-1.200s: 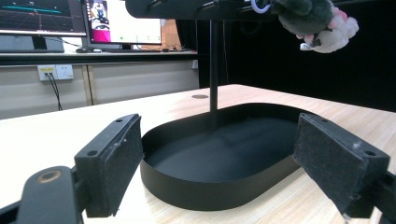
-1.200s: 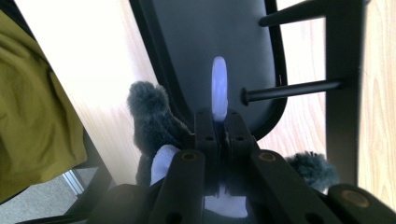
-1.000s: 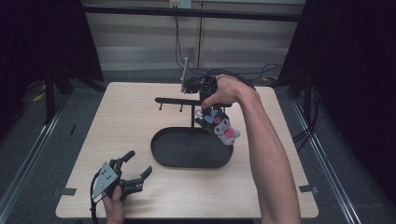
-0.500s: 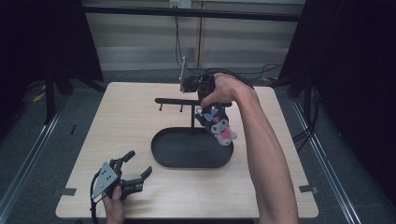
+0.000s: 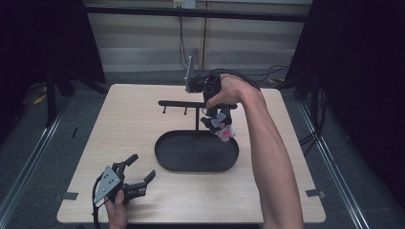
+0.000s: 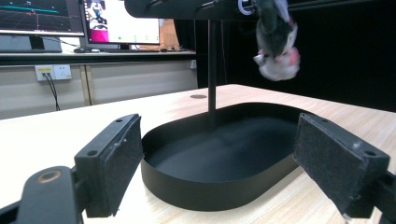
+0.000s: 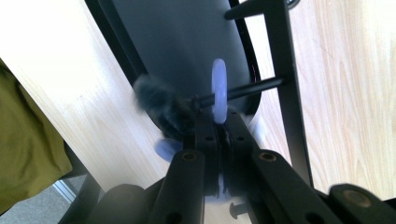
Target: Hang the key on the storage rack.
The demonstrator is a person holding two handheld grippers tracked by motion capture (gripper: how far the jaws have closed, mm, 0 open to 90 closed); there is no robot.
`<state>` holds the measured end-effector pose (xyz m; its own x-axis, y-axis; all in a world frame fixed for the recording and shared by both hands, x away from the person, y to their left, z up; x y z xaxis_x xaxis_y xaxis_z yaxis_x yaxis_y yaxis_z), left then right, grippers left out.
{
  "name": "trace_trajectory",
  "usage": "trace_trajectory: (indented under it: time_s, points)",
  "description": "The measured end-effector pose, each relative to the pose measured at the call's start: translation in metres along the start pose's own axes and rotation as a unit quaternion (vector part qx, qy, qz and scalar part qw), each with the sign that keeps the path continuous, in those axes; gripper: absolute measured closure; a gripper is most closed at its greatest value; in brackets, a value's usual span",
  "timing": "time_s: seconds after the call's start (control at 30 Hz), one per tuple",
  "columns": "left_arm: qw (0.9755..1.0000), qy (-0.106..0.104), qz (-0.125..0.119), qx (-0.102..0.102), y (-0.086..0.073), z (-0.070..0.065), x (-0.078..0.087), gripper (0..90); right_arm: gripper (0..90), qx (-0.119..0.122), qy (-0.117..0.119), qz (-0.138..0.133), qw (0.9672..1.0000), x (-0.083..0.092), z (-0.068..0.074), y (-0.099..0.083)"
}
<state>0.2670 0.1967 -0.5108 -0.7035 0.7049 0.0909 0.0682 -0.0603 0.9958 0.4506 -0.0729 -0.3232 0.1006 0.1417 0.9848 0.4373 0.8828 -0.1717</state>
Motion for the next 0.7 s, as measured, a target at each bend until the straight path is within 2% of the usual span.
trace_trajectory:
  time_s: [0.13, 0.37, 0.7]
  points:
    - [1.0000, 0.001, -0.003, 0.001, 0.0000, -0.0002, -0.0003, 15.5, 86.9, -0.003, -0.002, 0.010, 0.9999, -0.0041, -0.0026, -0.0015]
    - [1.0000, 0.001, -0.002, 0.001, 0.0000, -0.0001, -0.0002, 15.5, 87.1, 0.001, 0.003, 0.001, 1.0000, -0.0045, -0.0036, -0.0007]
    - [1.0000, 0.001, -0.002, 0.001, -0.0001, -0.0002, -0.0002, 15.5, 87.9, -0.003, 0.000, -0.016, 0.9999, -0.0033, -0.0093, -0.0043]
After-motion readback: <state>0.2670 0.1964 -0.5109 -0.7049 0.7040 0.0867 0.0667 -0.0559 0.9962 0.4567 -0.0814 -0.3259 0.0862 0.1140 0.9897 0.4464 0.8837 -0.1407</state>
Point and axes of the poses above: each handheld gripper's, and its own axes: x roughly backward along the jaws, y roughly out of its top, z roughly to its left, the point moved 3 cm from there along -x, roughly forward along the jaws, and after that the axes turned 4 degrees about z, right-handed, at the moved point
